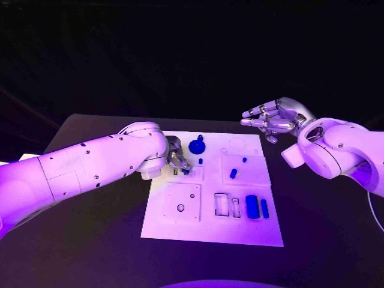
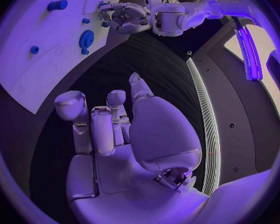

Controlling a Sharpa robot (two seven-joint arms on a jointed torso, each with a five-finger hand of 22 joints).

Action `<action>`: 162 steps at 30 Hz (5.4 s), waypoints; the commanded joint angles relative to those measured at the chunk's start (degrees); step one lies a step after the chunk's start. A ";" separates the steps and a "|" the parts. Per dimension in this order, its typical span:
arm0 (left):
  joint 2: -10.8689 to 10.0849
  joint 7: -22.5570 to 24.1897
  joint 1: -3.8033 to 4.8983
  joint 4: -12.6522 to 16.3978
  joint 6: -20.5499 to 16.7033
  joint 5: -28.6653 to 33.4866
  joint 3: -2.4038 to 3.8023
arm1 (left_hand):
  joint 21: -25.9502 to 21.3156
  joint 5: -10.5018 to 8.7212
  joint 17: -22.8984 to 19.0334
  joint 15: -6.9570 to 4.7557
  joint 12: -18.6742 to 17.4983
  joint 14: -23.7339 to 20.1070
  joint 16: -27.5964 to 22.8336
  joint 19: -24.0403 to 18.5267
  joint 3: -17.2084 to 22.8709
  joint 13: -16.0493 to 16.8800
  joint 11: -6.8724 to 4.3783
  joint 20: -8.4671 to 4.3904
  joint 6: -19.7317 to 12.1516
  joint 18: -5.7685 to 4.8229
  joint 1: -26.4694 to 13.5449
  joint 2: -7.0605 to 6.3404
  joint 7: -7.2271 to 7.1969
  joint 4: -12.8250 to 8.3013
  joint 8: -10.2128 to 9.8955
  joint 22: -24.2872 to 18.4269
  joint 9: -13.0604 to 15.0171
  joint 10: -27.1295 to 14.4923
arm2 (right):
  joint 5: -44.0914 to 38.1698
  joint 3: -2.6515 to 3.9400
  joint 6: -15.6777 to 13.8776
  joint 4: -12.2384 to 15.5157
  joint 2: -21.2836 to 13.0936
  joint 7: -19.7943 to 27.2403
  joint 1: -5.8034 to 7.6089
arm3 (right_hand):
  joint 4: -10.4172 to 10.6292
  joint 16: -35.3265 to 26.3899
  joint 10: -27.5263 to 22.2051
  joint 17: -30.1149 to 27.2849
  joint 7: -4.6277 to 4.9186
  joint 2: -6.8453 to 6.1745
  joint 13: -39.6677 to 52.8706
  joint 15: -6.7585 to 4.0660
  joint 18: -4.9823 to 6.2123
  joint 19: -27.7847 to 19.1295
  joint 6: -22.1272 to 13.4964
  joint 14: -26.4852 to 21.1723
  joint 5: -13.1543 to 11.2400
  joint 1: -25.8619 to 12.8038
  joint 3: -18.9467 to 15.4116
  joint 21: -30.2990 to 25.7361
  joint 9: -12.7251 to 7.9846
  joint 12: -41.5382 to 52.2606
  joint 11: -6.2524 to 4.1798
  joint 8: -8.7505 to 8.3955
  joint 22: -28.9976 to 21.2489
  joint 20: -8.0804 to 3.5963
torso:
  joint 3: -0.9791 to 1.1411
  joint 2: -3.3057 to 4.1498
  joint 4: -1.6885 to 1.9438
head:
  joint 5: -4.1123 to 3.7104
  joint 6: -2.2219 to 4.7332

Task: Assemble the parts on the task board

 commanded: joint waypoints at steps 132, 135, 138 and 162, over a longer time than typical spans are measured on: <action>8.45 4.25 5.93 -22.90 9.41 -2.35 0.57 | -0.77 -5.95 15.09 0.76 -4.24 6.01 0.14 3.47 -34.71 -5.15 0.88 0.84 1.73 -0.58 -4.03 5.81 0.26 2.99 -5.47 9.48 -4.24 -2.82 | -0.10 -0.18 -1.20 -1.72 1.43 2.25 -0.08 | 1.84 -1.51 -1.90 -0.08 0.21 1.72 -1.62 -0.16 1.21 -0.81 -1.06 2.37 4.91 -0.24 -2.99 -1.94 -0.04 -0.86 0.34 0.68 -1.99 0.09 | -0.21 0.31 -0.20 | 1.19 0.68; 8.66 4.40 5.86 -23.08 9.78 -2.10 0.43 | -0.69 -5.95 15.09 0.75 -4.13 6.01 0.14 3.51 -34.74 -5.07 0.87 0.84 1.82 -0.61 -3.98 6.01 0.25 3.00 -5.47 9.56 -4.30 -2.75 | -0.12 -0.18 -1.13 -1.75 1.46 2.25 -0.08 | 1.87 -1.59 -1.93 -0.15 0.21 1.95 -1.69 -0.17 1.23 -0.85 -1.06 2.35 4.98 -0.12 -2.96 -2.03 -0.03 -0.90 0.33 0.72 -2.10 0.09 | -0.20 0.29 -0.18 | 1.19 0.54; 8.73 4.51 5.82 -23.15 10.03 -1.70 0.36 | -0.62 -5.96 15.09 0.75 -4.04 6.01 0.14 3.55 -34.77 -4.99 0.86 0.84 1.90 -0.63 -3.97 6.14 0.23 3.01 -5.45 9.64 -4.34 -2.68 | -0.13 -0.18 -1.08 -1.77 1.51 2.26 -0.09 | 1.87 -1.59 -1.93 -0.15 0.21 1.95 -1.69 -0.17 1.23 -0.85 -1.06 2.35 4.98 -0.12 -2.96 -2.03 -0.03 -0.90 0.33 0.72 -2.10 0.09 | -0.19 0.27 -0.20 | 1.25 0.46; 8.99 3.67 5.59 -23.80 13.47 -1.26 -0.03 | -0.22 -5.88 15.09 0.56 -3.52 6.01 0.14 3.78 -34.88 -4.69 0.59 0.72 2.87 -0.75 -2.22 7.76 -0.08 2.58 -5.20 10.12 -4.79 -2.23 | -0.19 -0.19 -0.71 -1.83 1.59 2.19 -0.10 | 1.89 -1.60 -1.90 -0.14 0.20 2.08 -1.65 -0.17 1.23 -0.86 -1.04 2.35 5.07 -0.04 -2.97 -2.07 -0.02 -0.82 0.32 0.75 -2.15 0.09 | -0.17 0.25 -0.22 | 1.69 0.44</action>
